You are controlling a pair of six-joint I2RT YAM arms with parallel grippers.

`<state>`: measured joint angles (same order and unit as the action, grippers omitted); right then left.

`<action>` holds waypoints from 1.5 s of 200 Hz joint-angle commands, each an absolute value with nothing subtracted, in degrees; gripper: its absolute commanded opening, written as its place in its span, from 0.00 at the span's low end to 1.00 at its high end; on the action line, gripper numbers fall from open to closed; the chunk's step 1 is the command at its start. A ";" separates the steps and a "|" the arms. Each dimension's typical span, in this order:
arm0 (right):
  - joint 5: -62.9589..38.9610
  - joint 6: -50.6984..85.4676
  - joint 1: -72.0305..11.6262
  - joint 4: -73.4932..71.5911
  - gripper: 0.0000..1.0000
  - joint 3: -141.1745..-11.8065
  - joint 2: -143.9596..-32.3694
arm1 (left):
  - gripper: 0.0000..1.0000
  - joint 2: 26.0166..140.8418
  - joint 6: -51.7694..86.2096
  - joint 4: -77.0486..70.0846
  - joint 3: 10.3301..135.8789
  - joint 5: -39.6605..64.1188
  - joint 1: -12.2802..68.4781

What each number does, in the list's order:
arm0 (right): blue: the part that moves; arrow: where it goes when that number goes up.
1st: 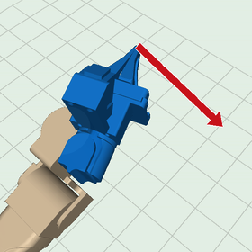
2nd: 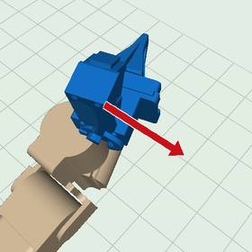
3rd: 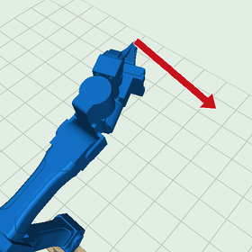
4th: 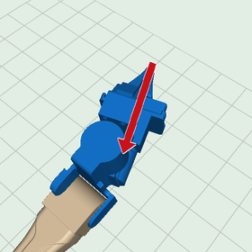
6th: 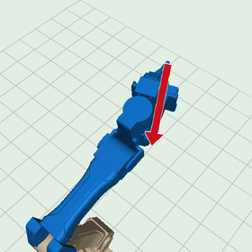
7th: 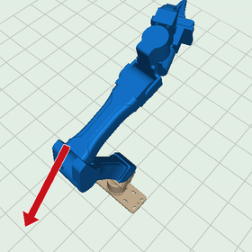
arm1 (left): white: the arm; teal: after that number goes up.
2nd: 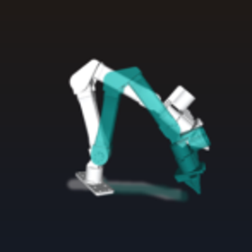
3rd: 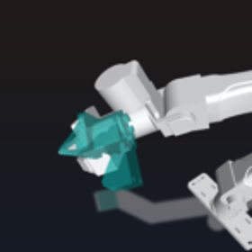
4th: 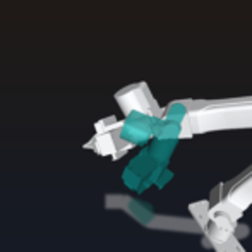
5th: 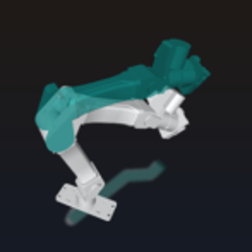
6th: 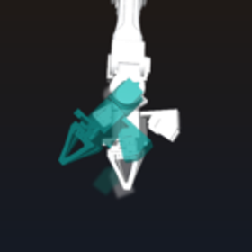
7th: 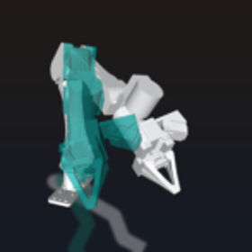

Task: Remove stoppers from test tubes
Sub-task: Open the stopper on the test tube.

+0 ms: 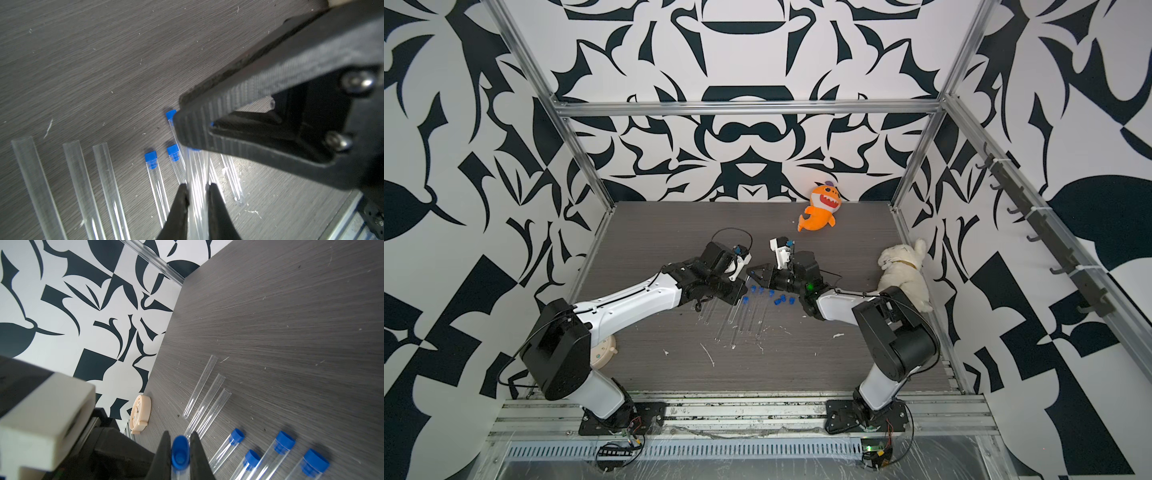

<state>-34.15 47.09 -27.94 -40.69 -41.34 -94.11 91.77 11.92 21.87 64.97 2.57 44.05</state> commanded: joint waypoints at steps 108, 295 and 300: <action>-25.82 43.09 -27.50 -39.58 0.00 -43.24 -86.36 | 0.00 90.64 11.00 25.80 62.40 2.17 44.30; -23.81 45.20 -23.98 -42.35 0.00 -41.17 -85.28 | 0.00 89.70 10.61 27.29 62.32 1.97 44.30; -23.55 44.24 -23.99 -40.92 0.00 -41.50 -84.79 | 0.00 89.78 10.62 27.17 62.32 1.95 44.30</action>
